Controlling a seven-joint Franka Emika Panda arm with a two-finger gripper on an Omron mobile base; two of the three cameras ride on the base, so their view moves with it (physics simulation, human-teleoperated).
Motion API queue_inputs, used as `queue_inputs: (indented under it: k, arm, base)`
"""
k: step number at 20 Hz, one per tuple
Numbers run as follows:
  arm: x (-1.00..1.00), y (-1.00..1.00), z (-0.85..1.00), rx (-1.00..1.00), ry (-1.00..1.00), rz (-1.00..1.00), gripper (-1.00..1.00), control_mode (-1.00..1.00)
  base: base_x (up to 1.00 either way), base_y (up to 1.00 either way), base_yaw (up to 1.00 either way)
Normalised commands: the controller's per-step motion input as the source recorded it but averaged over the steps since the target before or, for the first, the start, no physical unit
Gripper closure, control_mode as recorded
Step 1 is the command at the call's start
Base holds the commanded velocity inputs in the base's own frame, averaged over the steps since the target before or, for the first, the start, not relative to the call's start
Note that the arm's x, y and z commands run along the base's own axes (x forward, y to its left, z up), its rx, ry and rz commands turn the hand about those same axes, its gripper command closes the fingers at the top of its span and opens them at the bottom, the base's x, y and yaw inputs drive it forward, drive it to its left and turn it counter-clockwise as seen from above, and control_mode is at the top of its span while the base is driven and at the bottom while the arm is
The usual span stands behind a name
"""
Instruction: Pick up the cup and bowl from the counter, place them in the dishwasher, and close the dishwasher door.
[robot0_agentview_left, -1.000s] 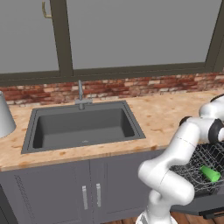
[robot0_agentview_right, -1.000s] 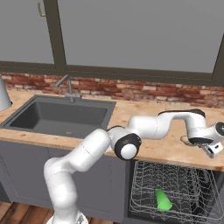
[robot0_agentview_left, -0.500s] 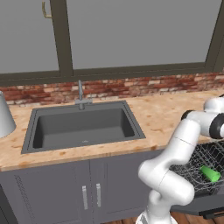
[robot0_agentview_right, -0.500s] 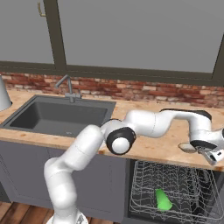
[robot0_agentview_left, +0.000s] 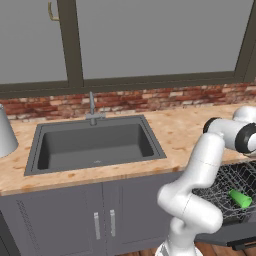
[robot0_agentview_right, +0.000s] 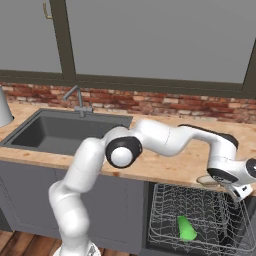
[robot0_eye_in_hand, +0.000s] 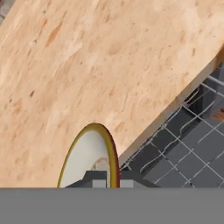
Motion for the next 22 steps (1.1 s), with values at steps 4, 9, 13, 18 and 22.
queue_inputs:
  k: [4,9,13,18,22]
  arm:
    - [-0.32,0.02,-0.24,0.0,0.0,0.0,1.0,-1.0]
    - [-0.24,0.0,-0.27,0.0,0.0,0.0,1.0,-1.0]
    - [-0.43,0.0,-0.29,0.0,-0.02,0.0,1.0,-1.0]
    - [-0.68,0.0,0.0,0.0,-0.09,0.0,1.0,-1.0]
    - [-0.44,0.0,-0.09,0.0,-0.05,0.0,1.0,-1.0]
  base:
    - [0.0,0.0,0.0]
    - [0.0,0.0,0.0]
    - [0.0,0.0,0.0]
    - [0.0,0.0,0.0]
    - [0.0,0.0,0.0]
